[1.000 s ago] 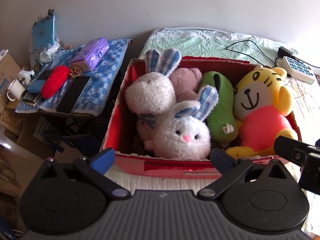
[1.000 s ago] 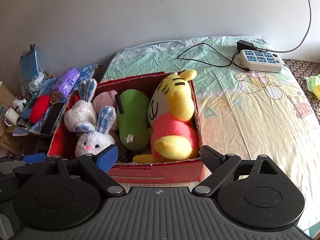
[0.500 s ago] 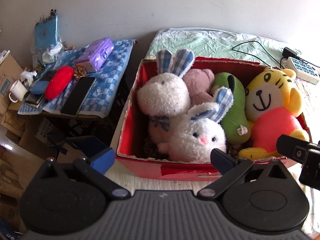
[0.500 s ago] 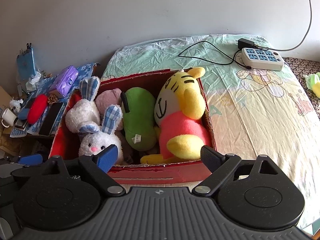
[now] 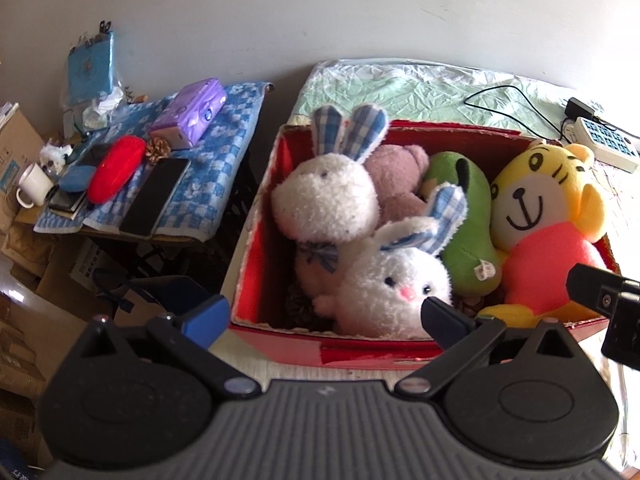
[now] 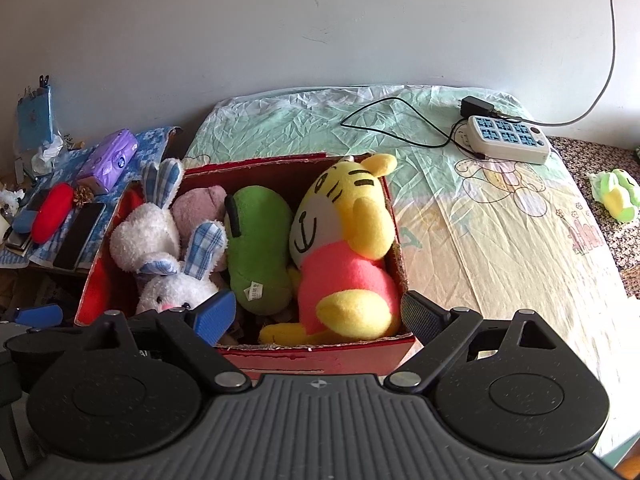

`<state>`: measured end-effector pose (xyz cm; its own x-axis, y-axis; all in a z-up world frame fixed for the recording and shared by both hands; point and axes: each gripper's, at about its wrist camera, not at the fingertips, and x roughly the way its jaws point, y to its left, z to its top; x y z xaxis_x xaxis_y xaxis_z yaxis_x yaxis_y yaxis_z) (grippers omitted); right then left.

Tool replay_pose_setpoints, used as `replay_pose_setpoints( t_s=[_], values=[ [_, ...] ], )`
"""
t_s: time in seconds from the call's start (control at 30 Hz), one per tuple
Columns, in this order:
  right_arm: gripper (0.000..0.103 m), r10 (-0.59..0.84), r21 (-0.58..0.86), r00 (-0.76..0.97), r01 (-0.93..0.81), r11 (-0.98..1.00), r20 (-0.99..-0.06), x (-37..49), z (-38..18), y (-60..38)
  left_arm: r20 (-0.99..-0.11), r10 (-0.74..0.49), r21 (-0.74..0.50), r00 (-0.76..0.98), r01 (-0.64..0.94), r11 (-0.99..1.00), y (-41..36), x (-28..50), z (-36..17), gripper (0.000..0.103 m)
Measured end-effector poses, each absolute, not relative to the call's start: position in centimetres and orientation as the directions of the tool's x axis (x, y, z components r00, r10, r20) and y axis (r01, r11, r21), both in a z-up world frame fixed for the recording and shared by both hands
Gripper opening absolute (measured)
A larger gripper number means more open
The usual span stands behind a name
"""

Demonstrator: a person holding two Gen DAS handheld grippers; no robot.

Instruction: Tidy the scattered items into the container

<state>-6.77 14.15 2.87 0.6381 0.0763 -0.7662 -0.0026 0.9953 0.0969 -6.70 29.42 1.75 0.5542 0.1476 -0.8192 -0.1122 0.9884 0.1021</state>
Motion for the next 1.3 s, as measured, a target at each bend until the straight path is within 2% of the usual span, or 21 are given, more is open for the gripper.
replay_pose_setpoints(
  t_s=[0.3,0.53,1.3],
  values=[
    [0.092,-0.022,0.093,0.655,0.141,0.986,-0.755,-7.1,3.0,9.2,-0.818,0.08,0.099,0.57,0.003,0.995,24.2,-6.3,1.8,0.101],
    [0.092,-0.044,0.08,0.649,0.161,0.984,-0.76,-7.4,2.8,6.8,-0.817,0.078,0.109,0.571,0.021,0.994,21.5,-6.0,1.8,0.101],
    [0.092,0.198,0.12,0.612,-0.166,0.979,-0.766,-5.9,2.5,8.5,-0.826,0.29,0.148,0.484,-0.31,0.939,23.5,-9.1,1.2,0.101]
  ],
)
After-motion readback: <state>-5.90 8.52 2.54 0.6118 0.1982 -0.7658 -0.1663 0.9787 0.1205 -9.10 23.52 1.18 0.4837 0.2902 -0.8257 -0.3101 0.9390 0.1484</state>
